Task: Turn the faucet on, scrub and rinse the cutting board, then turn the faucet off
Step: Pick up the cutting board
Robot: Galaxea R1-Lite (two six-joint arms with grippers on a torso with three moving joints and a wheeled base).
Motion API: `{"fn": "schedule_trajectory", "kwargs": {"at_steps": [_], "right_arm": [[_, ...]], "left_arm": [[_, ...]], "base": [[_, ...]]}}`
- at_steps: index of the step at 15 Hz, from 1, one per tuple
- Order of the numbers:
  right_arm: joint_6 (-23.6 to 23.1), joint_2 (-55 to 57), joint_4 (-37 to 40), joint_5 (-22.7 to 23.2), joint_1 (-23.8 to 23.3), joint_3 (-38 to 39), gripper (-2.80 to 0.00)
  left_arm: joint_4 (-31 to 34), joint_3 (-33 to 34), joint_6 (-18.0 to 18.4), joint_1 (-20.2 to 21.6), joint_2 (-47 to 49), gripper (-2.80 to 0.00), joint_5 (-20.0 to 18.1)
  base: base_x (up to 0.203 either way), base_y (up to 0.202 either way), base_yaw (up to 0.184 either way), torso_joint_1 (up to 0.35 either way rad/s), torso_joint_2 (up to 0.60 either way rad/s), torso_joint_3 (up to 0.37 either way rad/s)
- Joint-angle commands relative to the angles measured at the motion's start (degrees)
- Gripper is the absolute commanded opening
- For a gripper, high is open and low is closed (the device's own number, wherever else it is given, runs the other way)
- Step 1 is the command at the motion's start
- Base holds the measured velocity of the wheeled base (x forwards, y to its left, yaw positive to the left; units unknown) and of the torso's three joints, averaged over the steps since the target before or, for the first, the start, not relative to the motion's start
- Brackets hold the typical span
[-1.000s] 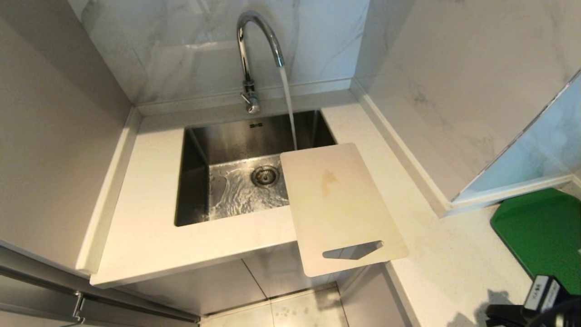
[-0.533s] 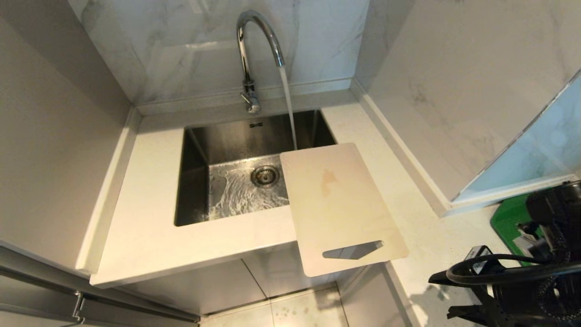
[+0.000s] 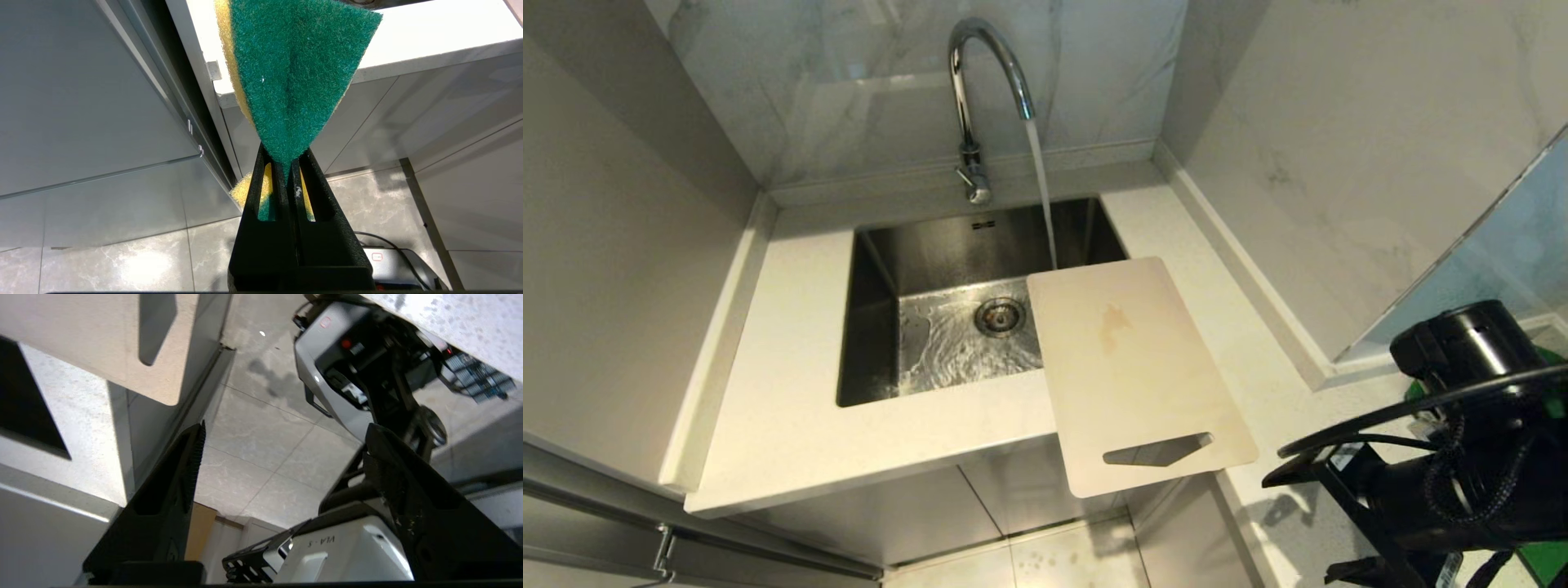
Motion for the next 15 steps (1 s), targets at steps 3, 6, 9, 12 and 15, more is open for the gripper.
{"fn": "schedule_trajectory", "kwargs": {"at_steps": [3, 6, 9, 12, 15], "right_arm": [[3.4, 4.4, 14.0, 0.2, 0.0, -9.2, 0.00], [6.7, 11.0, 13.8, 0.2, 0.0, -12.7, 0.00], [7.2, 16.0, 9.9, 0.3, 0.1, -18.2, 0.00], [7.7, 21.9, 6.4, 0.2, 2.2, -21.5, 0.00], [7.2, 24.2, 4.8, 0.1, 3.1, -22.1, 0.00]], "left_arm": [[0.0, 0.0, 0.0, 0.1, 0.1, -2.80, 0.0], [0.0, 0.0, 0.0, 0.1, 0.1, -2.80, 0.0], [0.0, 0.0, 0.0, 0.1, 0.1, -2.80, 0.0], [0.1, 0.0, 0.0, 0.1, 0.1, -2.80, 0.0], [0.0, 0.0, 0.0, 0.1, 0.1, -2.80, 0.0]], "base": [[0.000, 0.000, 0.000, 0.000, 0.00, 0.000], [0.000, 0.000, 0.000, 0.000, 0.00, 0.000], [0.000, 0.000, 0.000, 0.000, 0.00, 0.000], [0.000, 0.000, 0.000, 0.000, 0.00, 0.000], [0.000, 0.000, 0.000, 0.000, 0.00, 0.000]]}}
